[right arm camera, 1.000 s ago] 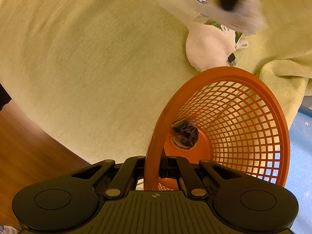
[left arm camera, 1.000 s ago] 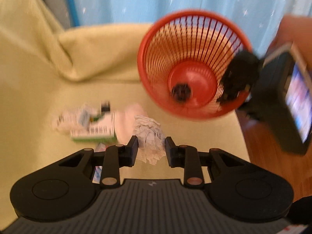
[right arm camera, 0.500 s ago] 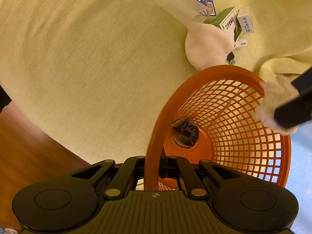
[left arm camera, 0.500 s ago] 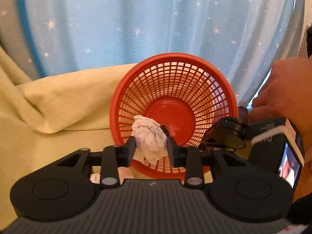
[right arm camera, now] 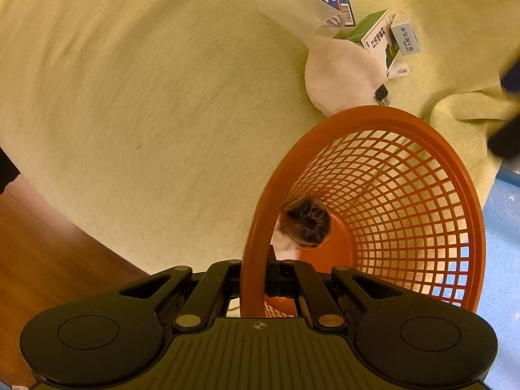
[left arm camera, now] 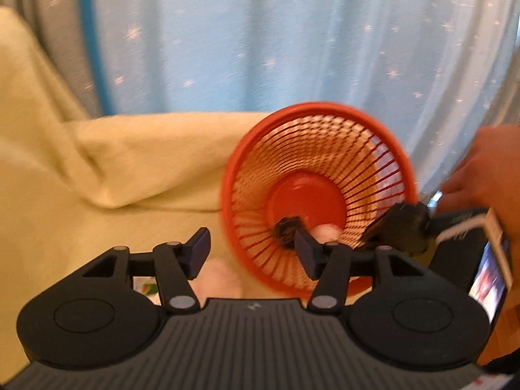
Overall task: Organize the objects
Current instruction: 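Carry the tissue over the basket and open the left tool, then grasp the clear plastic cup with the left tool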
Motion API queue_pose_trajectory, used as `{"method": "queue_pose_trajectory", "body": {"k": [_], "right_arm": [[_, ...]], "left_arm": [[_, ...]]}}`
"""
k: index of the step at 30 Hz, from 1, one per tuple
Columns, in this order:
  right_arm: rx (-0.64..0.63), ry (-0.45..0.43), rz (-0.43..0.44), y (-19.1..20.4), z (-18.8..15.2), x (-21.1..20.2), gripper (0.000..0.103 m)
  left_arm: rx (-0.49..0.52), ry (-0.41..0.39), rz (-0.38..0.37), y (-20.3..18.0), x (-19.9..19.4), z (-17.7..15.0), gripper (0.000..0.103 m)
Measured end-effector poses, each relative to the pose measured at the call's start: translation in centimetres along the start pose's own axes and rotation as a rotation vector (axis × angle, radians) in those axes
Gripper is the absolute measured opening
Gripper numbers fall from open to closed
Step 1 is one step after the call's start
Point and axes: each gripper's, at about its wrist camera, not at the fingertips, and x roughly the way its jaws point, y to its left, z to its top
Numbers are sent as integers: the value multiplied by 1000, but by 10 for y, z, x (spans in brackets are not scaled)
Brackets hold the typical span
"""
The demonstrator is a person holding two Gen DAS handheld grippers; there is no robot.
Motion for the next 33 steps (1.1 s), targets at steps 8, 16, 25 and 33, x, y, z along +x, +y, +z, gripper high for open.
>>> {"method": "queue_pose_trajectory", "body": {"k": [8, 16, 25, 33], "right_arm": [[9, 7, 8, -2, 3, 0, 0], [9, 14, 11, -3, 5, -1, 0], [5, 13, 10, -3, 6, 1, 0], [3, 13, 8, -2, 7, 0, 0]], "left_arm": [[-123, 112, 168, 33, -11, -63, 58], [-94, 199, 195, 29, 2, -103, 59], [-25, 191, 198, 5, 36, -123, 75], [36, 207, 219, -6, 70, -131, 75]]}}
